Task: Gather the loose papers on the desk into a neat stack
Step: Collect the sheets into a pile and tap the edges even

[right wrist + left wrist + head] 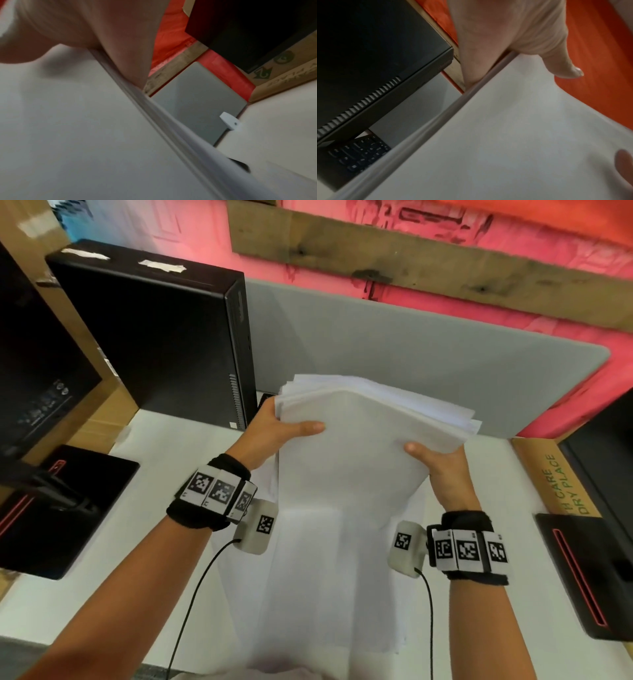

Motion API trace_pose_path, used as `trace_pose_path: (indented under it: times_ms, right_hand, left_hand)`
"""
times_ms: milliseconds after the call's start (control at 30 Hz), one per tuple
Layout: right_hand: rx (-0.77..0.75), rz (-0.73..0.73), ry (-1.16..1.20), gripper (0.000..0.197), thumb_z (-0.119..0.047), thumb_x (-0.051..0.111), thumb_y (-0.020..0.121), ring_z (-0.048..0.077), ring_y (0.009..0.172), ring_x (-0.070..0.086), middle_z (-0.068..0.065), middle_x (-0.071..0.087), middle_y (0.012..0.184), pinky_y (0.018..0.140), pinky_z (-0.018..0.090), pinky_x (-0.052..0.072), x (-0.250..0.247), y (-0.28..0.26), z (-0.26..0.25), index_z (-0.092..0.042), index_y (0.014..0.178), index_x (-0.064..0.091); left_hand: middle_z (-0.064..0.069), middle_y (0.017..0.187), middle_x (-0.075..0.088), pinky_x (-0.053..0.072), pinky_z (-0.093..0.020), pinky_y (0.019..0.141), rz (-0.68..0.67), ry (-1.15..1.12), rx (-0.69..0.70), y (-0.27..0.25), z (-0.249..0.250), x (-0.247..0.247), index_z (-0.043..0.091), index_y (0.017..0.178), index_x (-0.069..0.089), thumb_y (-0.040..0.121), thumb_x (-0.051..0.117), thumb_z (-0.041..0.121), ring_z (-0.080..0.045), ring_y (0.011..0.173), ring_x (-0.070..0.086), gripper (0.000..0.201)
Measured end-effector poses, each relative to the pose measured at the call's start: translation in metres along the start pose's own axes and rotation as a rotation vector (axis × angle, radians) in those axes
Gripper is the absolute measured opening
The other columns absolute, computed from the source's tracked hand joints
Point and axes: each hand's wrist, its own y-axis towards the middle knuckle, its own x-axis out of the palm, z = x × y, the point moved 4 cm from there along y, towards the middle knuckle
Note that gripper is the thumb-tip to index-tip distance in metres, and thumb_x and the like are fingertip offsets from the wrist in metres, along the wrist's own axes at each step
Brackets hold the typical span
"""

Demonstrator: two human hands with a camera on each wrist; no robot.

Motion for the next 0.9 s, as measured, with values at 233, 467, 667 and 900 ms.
trace_pose_path:
  times_ms: [233, 467, 667, 900]
  right_hand:
    - [-0.049, 0.107, 0.119, 0.047, -0.05, 0.085, 0.047, -0.001, 0.071, 0.065, -0.016, 0.07, 0.069, 0.07, 0.021, 0.051, 0.01, 0.009, -0.032, -0.021, 0.077, 0.064]
    - [-0.088, 0.353, 0.161, 0.047, -0.045, 0.06, 0.077, 0.001, 0.05, 0.036, -0.017, 0.038, 0.045, 0.057, 0.019, 0.03, 0.016, 0.001, -0.04, -0.029, 0.038, 0.042]
    - [-0.135, 0.401, 0.057, 0.024, -0.027, 0.053, 0.071, 0.012, 0.067, 0.056, -0.012, 0.063, 0.056, 0.066, 0.024, 0.042, 0.016, 0.0, -0.044, -0.027, 0.052, 0.067]
    - [-0.218, 0.37, -0.005, 0.027, -0.047, 0.053, 0.073, -0.008, 0.082, 0.056, -0.018, 0.063, 0.083, 0.077, 0.008, 0.04, 0.018, -0.009, -0.045, -0.024, 0.084, 0.063]
  left_hand:
    - [0.019, 0.086, 0.07, 0.054, -0.017, 0.073, 0.05, 0.049, 0.122, 0.005, 0.015, 0.007, 0.029, 0.096, 0.06, 0.059, 0.069, 0.034, 0.0, 0.086, 0.065, 0.038]
    - [0.016, 0.071, 0.062, 0.043, -0.018, 0.081, 0.471, 0.11, 0.264, 0.009, 0.029, 0.013, 0.018, 0.075, 0.064, 0.077, 0.059, 0.042, -0.001, 0.076, 0.056, 0.025]
    - [0.011, 0.081, 0.062, 0.045, -0.011, 0.077, 0.518, 0.149, 0.253, 0.011, 0.027, 0.013, 0.017, 0.085, 0.064, 0.084, 0.061, 0.011, 0.008, 0.076, 0.057, 0.007]
    - [0.013, 0.086, 0.061, 0.044, -0.008, 0.078, 0.494, 0.168, 0.24, 0.008, 0.028, 0.014, 0.013, 0.093, 0.063, 0.085, 0.062, 0.016, 0.011, 0.079, 0.056, 0.009]
